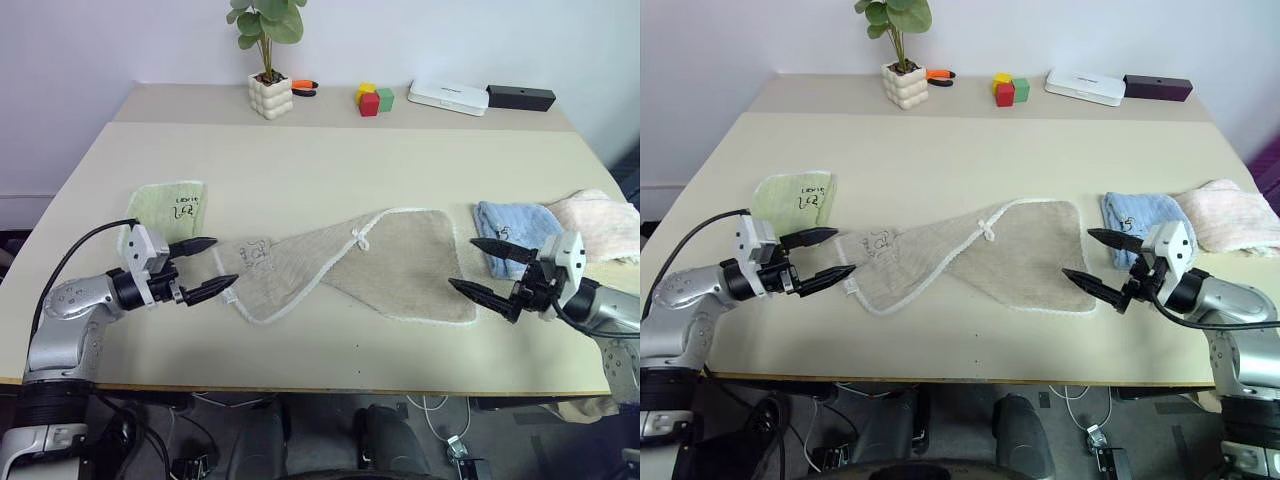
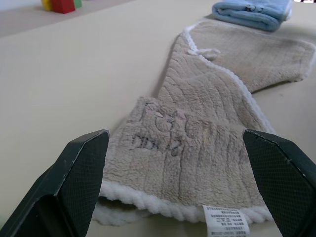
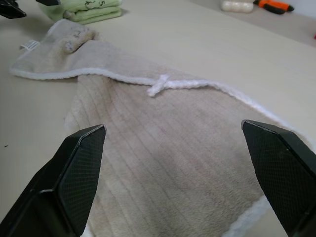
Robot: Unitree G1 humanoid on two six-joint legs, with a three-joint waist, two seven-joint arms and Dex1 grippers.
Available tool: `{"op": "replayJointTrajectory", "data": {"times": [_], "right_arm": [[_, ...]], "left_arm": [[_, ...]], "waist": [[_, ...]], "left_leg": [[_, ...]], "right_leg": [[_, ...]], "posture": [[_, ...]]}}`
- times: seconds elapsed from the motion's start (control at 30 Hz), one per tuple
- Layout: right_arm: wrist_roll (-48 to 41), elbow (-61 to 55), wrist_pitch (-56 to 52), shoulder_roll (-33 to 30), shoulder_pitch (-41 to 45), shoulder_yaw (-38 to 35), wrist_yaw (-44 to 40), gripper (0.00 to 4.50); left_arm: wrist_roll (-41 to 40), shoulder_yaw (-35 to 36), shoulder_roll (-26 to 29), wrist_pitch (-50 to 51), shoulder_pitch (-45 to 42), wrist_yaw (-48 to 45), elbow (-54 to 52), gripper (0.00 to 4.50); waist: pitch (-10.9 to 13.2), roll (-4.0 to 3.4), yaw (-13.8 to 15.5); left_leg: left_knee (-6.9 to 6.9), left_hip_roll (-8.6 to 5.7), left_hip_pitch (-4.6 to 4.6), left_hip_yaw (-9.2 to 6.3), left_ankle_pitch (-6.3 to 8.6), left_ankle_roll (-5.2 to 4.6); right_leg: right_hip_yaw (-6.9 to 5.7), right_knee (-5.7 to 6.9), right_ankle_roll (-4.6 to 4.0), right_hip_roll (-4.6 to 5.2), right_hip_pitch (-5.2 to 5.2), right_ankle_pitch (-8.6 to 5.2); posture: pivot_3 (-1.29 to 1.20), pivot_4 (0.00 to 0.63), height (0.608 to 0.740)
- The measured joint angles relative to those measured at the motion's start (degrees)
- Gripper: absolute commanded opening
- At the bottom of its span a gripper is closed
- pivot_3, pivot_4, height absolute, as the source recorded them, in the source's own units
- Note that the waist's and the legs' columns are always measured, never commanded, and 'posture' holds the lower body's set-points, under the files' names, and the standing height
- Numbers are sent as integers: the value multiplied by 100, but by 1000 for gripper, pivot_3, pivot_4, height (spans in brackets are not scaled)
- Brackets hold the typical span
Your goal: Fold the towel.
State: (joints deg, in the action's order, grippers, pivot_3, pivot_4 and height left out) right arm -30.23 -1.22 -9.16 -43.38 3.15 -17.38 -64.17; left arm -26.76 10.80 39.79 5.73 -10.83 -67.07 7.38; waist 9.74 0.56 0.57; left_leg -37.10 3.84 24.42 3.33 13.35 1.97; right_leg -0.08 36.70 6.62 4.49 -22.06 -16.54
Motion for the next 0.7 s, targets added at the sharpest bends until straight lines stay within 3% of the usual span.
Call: {"op": "replayJointTrajectory", "data": {"times": [0.43,0.7], "right_arm": [[82,228,89,191,632,329,66,4500],[276,502,353,756,1079,827,99,4500]], "left_arm": [[4,-104,-54,-3,-93,-81,-176,4433],[-15,-94,300,46,171,-396,-545,4433]], "waist": [[0,0,8],[1,0,-39]], "left_leg": [[-1,-1,3,4,0,0],[7,1,6,15,0,0]], "right_leg": [[4,2,0,1,-5,0],[12,31,-4,0,-29,-14]], "posture": [[0,150,740],[0,150,740]]}}
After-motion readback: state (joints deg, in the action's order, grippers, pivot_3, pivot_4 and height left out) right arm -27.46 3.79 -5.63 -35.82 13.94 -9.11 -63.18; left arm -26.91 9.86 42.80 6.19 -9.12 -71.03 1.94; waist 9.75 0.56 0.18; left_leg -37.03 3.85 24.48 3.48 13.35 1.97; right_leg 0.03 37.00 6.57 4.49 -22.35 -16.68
